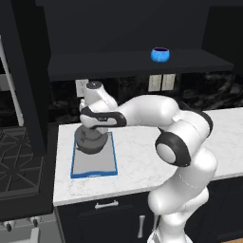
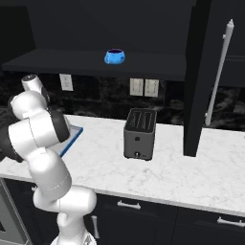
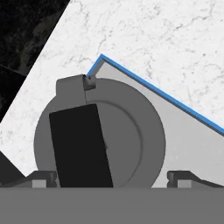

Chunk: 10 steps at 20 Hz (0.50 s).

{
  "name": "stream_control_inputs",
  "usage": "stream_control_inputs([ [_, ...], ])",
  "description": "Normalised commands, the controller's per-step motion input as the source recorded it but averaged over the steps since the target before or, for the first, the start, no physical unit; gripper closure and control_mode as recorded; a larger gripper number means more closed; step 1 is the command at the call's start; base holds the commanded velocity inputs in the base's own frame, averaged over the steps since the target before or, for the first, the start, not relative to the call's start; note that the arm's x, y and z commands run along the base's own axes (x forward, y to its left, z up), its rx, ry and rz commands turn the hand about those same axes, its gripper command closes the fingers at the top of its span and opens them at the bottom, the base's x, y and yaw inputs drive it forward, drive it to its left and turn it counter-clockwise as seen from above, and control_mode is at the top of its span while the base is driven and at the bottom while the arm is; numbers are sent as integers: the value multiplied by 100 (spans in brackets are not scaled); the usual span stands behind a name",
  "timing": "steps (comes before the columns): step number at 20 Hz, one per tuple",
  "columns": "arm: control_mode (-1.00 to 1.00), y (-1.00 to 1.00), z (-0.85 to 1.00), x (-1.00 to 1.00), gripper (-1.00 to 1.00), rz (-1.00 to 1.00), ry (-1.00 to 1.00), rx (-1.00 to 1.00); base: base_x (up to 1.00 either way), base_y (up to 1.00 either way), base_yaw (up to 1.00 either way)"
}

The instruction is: Pick the kettle from the counter and place it on the tray. Then pick the mug from the cabinet and place it on the tray. Then close the cabinet doors.

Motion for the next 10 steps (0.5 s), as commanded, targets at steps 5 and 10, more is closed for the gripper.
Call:
stream_control_inputs([
  [5,-100,-13,0,-9,-100,0,0,0,0,0,0],
  [10,-100,-19,0,1,-100,0,0,-1,0,0,0],
])
